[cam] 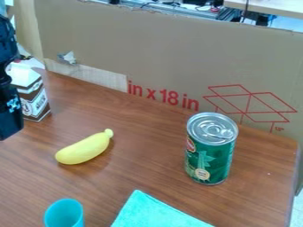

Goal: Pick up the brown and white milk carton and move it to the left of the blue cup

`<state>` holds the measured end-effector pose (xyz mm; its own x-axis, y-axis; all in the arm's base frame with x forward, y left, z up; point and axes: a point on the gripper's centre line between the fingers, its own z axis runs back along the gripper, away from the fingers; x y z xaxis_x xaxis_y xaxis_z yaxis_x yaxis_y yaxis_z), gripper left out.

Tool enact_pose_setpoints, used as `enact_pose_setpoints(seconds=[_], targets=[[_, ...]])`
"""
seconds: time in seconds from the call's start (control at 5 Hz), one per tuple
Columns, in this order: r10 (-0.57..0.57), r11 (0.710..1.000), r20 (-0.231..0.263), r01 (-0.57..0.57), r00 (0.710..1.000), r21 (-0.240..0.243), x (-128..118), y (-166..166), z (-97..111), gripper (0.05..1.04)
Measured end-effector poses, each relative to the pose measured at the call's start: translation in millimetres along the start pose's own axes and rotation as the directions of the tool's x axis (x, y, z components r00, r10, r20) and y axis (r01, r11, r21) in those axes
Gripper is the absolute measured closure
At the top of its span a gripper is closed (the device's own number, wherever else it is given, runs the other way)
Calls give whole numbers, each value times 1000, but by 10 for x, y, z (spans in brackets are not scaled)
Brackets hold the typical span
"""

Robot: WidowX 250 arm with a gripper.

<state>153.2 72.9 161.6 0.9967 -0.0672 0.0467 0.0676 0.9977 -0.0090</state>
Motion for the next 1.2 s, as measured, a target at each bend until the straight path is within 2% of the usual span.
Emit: enact_pose_setpoints(seconds=[0.2, 0.4, 0.6, 0.8, 1.0, 1.2], targets=[[1, 1000, -11, -1, 1000, -8, -8, -4, -28, 83], [6, 999, 34, -5, 999, -37, 217, 221, 112, 83], [52, 998, 104, -47, 993, -42, 365, 470, 252, 83], [93, 996, 115, -93, 989, -7, 533, 703, 211, 83], [167, 984, 103, -172, 981, 44, 726, 997, 163, 83], [209, 975, 78, -214, 975, 61, 928, 1240, 58, 83]])
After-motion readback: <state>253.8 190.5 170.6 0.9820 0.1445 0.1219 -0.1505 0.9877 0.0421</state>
